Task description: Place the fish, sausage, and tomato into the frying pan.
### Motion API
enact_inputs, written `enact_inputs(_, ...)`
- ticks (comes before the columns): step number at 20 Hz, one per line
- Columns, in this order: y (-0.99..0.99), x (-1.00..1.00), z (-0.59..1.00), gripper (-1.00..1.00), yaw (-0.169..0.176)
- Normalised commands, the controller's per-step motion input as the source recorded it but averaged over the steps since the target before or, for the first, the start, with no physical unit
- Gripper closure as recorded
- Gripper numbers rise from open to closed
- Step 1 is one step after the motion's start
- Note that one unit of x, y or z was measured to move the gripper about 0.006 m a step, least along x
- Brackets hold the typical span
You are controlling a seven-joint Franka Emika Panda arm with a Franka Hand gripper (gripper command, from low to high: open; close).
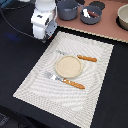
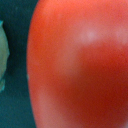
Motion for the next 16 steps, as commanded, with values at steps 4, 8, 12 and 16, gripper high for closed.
enact_inputs(4, 0.00, -0.54, -0.16, 1.00, -0.003)
enact_inputs(8, 0.00, -0.20, 0.61, 1.00, 0.004)
enact_inputs(12, 0.09, 0.43, 1.00, 1.00, 0.020)
enact_inputs(16, 0.25, 0.83, 1.00, 1.00, 0.007)
